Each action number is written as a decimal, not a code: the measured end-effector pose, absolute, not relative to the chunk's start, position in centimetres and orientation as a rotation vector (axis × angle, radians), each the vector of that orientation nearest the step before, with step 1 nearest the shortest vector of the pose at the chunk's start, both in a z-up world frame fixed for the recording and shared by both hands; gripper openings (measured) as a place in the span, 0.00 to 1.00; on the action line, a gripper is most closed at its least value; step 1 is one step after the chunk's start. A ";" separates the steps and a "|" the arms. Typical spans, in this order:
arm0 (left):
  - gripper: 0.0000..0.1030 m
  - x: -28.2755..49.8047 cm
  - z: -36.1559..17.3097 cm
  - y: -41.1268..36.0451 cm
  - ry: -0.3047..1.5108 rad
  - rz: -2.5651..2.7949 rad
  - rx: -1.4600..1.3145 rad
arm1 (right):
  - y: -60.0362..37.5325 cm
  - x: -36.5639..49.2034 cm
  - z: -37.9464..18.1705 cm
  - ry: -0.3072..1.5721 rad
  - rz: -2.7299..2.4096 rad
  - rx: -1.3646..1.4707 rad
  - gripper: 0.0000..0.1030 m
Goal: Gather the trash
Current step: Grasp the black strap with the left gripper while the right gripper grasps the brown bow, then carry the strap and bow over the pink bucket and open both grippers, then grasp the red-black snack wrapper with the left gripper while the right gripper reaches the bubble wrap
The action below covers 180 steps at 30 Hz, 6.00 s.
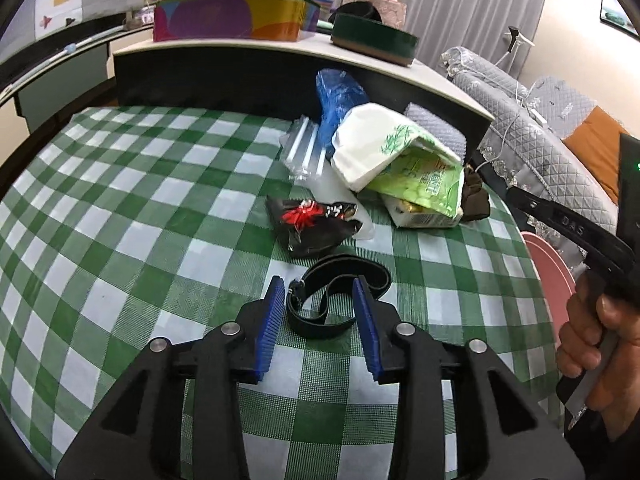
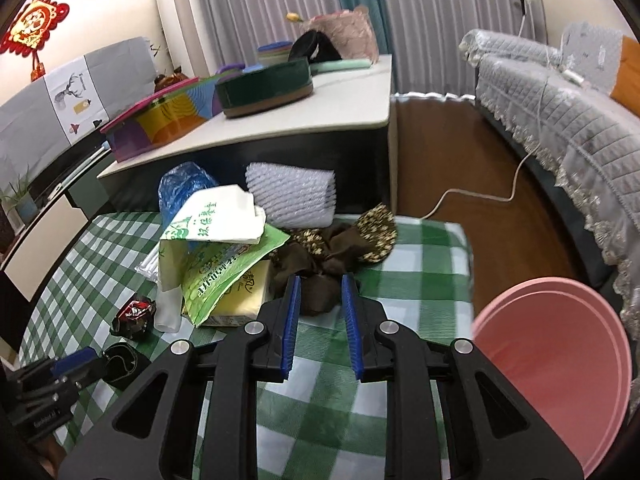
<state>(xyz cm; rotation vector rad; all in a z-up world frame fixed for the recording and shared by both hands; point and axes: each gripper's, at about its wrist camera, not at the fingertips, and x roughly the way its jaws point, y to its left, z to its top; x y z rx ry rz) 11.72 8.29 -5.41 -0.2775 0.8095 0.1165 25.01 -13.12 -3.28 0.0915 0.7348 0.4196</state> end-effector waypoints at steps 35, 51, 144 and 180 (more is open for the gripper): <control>0.11 11.9 -4.3 6.1 0.776 0.052 -0.281 | -14.8 24.4 -1.7 0.769 0.385 0.054 0.05; 0.11 10.7 -1.9 3.1 0.719 -0.003 -0.269 | -18.2 18.5 3.8 0.662 0.403 0.047 0.04; 0.29 15.9 2.0 -14.5 0.704 -0.343 -0.111 | -32.5 17.4 5.5 0.614 0.101 0.162 0.27; 0.40 14.4 -2.1 8.2 0.712 0.128 -0.277 | -18.2 24.3 -1.5 0.730 0.324 0.182 0.26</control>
